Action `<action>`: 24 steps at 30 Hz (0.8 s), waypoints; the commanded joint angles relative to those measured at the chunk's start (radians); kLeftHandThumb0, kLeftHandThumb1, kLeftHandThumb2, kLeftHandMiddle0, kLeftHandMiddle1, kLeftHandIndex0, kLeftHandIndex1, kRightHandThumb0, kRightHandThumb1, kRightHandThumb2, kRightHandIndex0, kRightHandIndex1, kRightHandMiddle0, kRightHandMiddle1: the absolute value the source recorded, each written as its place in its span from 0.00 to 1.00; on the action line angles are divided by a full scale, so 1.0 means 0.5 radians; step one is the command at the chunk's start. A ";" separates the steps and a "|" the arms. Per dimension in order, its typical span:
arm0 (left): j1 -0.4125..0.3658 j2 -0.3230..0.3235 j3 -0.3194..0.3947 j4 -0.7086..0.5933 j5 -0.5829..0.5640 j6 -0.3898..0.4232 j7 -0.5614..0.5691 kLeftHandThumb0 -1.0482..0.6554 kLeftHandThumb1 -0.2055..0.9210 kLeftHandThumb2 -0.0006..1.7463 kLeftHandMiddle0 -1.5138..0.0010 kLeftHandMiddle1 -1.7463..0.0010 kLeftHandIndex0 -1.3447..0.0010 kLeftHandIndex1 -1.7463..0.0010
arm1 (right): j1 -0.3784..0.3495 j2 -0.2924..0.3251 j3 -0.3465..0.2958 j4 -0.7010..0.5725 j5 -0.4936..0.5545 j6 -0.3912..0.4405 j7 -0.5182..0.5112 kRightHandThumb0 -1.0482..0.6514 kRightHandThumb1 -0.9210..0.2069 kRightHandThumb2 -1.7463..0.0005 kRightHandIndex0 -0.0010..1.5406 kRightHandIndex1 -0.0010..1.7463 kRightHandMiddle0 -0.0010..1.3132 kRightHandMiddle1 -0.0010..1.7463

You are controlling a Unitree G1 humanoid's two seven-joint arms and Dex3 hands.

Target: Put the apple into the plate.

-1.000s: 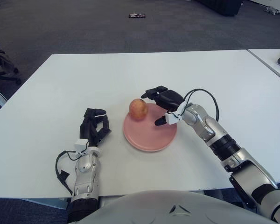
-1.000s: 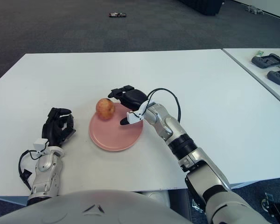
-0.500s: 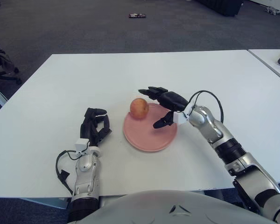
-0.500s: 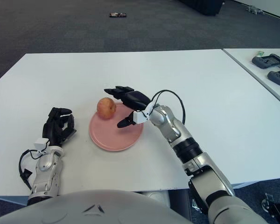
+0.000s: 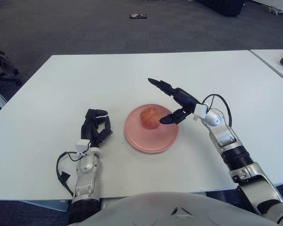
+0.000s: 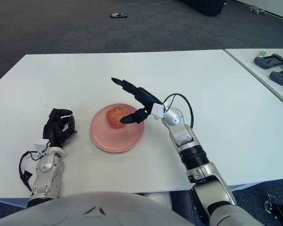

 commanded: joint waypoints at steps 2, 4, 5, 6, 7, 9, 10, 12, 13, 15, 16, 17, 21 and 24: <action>0.048 -0.005 -0.003 0.075 -0.011 0.096 -0.003 0.38 0.74 0.54 0.44 0.00 0.72 0.00 | 0.046 0.095 -0.081 -0.021 0.105 0.142 -0.063 0.00 0.08 0.72 0.00 0.00 0.00 0.00; 0.046 -0.007 -0.002 0.077 -0.018 0.095 -0.007 0.38 0.74 0.54 0.44 0.00 0.72 0.00 | 0.096 0.174 -0.130 -0.098 0.203 0.216 -0.116 0.01 0.04 0.72 0.00 0.00 0.00 0.00; 0.044 -0.009 -0.002 0.080 -0.022 0.089 -0.009 0.38 0.74 0.54 0.44 0.00 0.72 0.00 | 0.147 0.224 -0.163 -0.157 0.260 0.248 -0.165 0.03 0.03 0.71 0.00 0.00 0.00 0.00; 0.045 -0.010 -0.002 0.080 -0.025 0.085 -0.011 0.38 0.74 0.54 0.44 0.00 0.72 0.00 | 0.184 0.259 -0.186 -0.201 0.295 0.273 -0.198 0.06 0.02 0.69 0.01 0.01 0.00 0.05; 0.045 -0.011 -0.002 0.080 -0.026 0.082 -0.011 0.38 0.74 0.54 0.44 0.00 0.72 0.00 | 0.206 0.277 -0.198 -0.231 0.309 0.291 -0.215 0.08 0.01 0.67 0.01 0.02 0.00 0.08; 0.045 -0.009 -0.004 0.083 -0.014 0.073 -0.007 0.39 0.74 0.54 0.44 0.00 0.72 0.00 | 0.302 0.336 -0.266 -0.298 0.375 0.319 -0.299 0.11 0.01 0.65 0.01 0.12 0.00 0.20; 0.046 -0.009 -0.005 0.085 -0.010 0.070 -0.006 0.39 0.74 0.53 0.44 0.00 0.72 0.00 | 0.337 0.357 -0.290 -0.325 0.396 0.331 -0.327 0.12 0.01 0.64 0.01 0.23 0.00 0.31; 0.047 -0.008 -0.006 0.086 -0.007 0.063 -0.007 0.39 0.74 0.53 0.44 0.00 0.72 0.00 | 0.416 0.390 -0.337 -0.329 0.425 0.287 -0.357 0.14 0.00 0.63 0.00 0.32 0.00 0.40; 0.047 -0.007 -0.006 0.087 -0.009 0.062 -0.010 0.39 0.74 0.53 0.44 0.00 0.72 0.00 | 0.465 0.414 -0.366 -0.302 0.432 0.223 -0.374 0.14 0.00 0.62 0.01 0.41 0.00 0.49; 0.046 -0.008 -0.005 0.088 -0.013 0.062 -0.012 0.39 0.75 0.53 0.45 0.00 0.73 0.00 | 0.534 0.477 -0.406 -0.261 0.412 0.100 -0.433 0.15 0.00 0.60 0.03 0.50 0.00 0.58; 0.045 -0.008 -0.004 0.087 -0.015 0.065 -0.012 0.39 0.75 0.53 0.45 0.00 0.73 0.00 | 0.549 0.507 -0.414 -0.250 0.390 0.053 -0.465 0.15 0.00 0.59 0.06 0.55 0.00 0.65; 0.045 -0.010 -0.002 0.087 -0.018 0.064 -0.011 0.39 0.75 0.53 0.45 0.00 0.73 0.00 | 0.580 0.547 -0.428 -0.205 0.334 -0.047 -0.528 0.15 0.00 0.59 0.07 0.57 0.00 0.68; 0.043 -0.013 0.000 0.088 -0.019 0.057 -0.008 0.39 0.75 0.53 0.45 0.00 0.73 0.00 | 0.641 0.632 -0.463 -0.052 0.131 -0.325 -0.729 0.17 0.00 0.55 0.15 0.69 0.03 0.87; 0.041 -0.012 0.001 0.091 -0.015 0.051 -0.009 0.39 0.75 0.53 0.46 0.00 0.73 0.00 | 0.656 0.660 -0.491 0.054 -0.032 -0.466 -0.892 0.20 0.01 0.51 0.20 0.75 0.08 0.96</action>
